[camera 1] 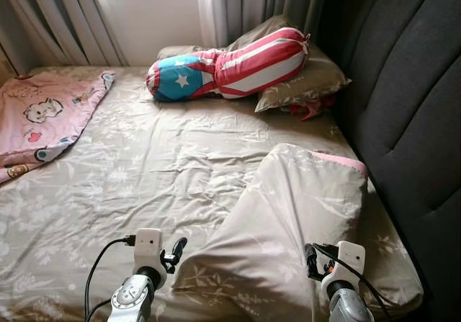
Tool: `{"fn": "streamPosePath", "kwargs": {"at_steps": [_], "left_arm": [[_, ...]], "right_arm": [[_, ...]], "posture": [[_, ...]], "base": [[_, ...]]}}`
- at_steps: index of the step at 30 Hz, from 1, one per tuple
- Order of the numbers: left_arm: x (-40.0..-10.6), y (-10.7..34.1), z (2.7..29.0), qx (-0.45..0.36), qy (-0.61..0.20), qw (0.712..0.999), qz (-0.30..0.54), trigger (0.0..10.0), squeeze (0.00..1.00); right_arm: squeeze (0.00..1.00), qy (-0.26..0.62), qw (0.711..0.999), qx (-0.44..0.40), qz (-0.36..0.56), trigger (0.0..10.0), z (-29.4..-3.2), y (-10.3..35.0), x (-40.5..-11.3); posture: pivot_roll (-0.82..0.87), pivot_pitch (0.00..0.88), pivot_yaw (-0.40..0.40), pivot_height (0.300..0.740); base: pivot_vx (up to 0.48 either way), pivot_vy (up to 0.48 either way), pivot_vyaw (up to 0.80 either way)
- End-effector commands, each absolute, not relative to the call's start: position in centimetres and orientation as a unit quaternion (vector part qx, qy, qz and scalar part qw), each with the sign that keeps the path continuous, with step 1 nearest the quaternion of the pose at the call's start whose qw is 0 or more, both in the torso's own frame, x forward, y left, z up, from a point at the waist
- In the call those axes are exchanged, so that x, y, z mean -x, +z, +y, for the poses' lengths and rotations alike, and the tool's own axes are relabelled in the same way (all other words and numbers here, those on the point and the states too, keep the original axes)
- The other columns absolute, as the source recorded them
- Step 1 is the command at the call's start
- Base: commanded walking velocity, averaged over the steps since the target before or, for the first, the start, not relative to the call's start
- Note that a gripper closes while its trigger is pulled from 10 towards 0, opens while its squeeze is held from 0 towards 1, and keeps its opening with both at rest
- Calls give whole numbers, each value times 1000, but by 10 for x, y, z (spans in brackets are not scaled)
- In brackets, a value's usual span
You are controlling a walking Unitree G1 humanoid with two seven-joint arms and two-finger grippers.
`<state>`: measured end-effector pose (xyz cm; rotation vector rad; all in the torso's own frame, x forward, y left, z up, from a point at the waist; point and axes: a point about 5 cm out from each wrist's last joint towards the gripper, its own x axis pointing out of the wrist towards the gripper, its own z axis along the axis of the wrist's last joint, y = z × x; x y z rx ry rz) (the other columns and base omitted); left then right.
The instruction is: Clean up the room
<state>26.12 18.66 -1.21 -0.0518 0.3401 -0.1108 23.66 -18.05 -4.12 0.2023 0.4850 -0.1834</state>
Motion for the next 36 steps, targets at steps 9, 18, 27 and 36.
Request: {"fn": "streamPosePath", "kwargs": {"at_steps": [9,18,27,36], "left_arm": [[-260,-14,185,31,-56,982,176,10000,0],[-260,-15,185,28,-57,981,181,10000,0],[-258,-16,185,26,-54,981,184,10000,0],[-259,-14,188,29,-54,983,176,10000,0]], "right_arm": [[0,-92,959,-103,247,10000,-179,-42,-236],[0,-95,958,-101,249,10000,-180,-43,-236],[0,-86,954,-112,265,10000,-177,-47,-233],[0,-136,938,-102,302,10000,-196,-54,-224]], "posture": [[-14,6,-36,740],[-16,8,-36,740],[-13,17,-36,740],[4,34,-29,740]], "base": [[27,0,0],[0,0,0],[0,0,0],[0,0,0]]}}
